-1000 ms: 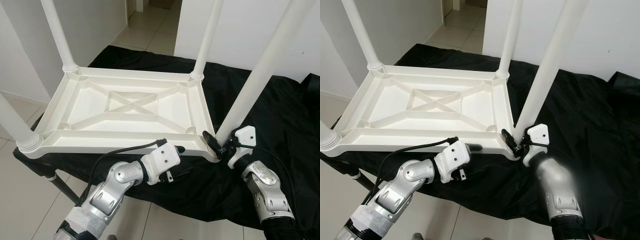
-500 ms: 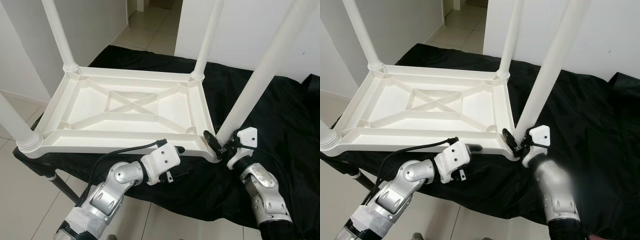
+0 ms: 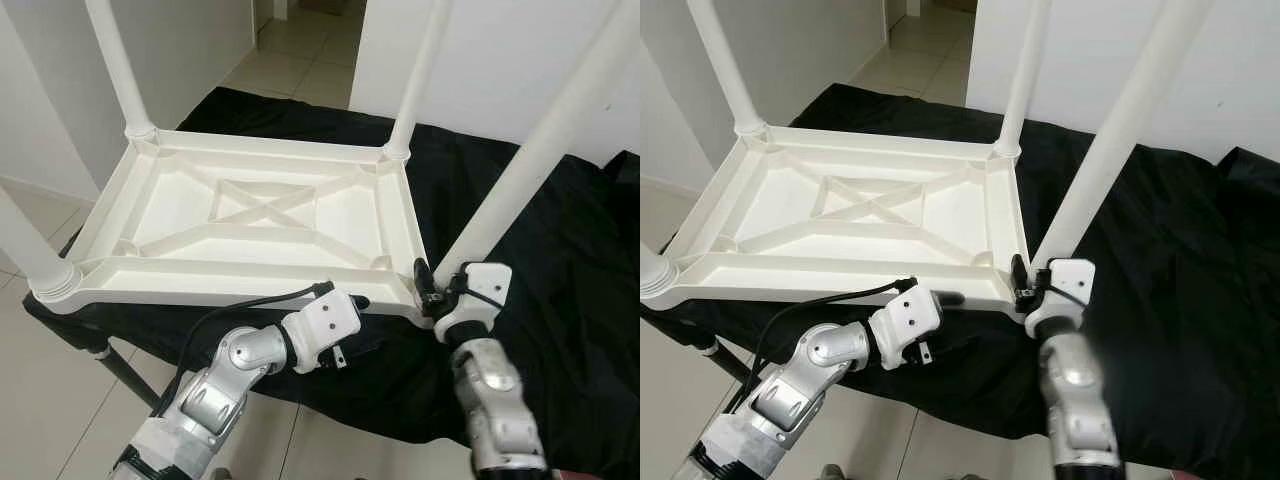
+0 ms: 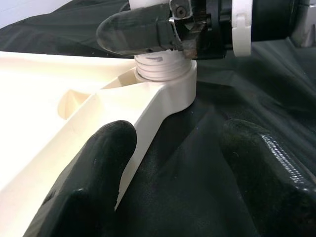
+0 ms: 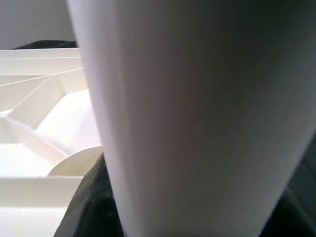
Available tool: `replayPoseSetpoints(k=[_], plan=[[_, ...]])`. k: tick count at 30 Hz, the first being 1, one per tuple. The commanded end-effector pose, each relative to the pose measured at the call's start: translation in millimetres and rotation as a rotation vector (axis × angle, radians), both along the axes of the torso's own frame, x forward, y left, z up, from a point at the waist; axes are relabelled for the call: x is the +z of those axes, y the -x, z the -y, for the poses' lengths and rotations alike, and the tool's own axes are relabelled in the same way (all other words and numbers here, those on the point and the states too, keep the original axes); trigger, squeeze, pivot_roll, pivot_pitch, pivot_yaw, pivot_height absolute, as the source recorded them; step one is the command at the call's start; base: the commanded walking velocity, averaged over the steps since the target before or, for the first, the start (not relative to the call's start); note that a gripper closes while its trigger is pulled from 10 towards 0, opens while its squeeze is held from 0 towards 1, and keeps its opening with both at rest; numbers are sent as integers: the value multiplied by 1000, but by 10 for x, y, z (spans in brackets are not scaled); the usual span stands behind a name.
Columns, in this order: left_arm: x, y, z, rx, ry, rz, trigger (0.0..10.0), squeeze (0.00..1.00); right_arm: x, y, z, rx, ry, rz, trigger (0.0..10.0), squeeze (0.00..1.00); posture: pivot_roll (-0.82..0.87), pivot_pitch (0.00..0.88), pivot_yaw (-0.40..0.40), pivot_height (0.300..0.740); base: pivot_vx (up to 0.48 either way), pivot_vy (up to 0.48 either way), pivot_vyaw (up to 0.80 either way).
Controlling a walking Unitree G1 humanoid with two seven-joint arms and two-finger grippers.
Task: Building children table
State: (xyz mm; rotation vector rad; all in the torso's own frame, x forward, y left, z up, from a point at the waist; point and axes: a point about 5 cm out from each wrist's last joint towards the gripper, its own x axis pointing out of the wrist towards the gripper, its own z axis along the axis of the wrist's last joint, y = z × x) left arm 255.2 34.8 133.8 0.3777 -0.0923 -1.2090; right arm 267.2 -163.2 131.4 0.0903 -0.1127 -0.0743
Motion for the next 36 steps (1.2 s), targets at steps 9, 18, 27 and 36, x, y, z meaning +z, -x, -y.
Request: replayPoseSetpoints(k=[9, 18, 27, 36], plan=[[-16, 22, 29, -31, -15, 1, 10000, 0, -97, 86, -99, -209, -110, -107, 10000, 0, -16, 82, -58, 740, 0, 0, 0], [-16, 17, 30, -34, -17, 1, 10000, 0, -46, 94, -200, -153, -116, -88, 10000, 1000, -17, 83, -60, 740, 0, 0, 0], [-14, 20, 35, -26, -11, 1, 10000, 0, -4, 85, -224, -75, -112, -46, 10000, 1000, -15, 83, -71, 740, 0, 0, 0], [-10, 17, 43, -26, -7, -1, 10000, 0, 34, 77, -91, 53, -42, 13, 10000, 0, -18, 83, -72, 740, 0, 0, 0]])
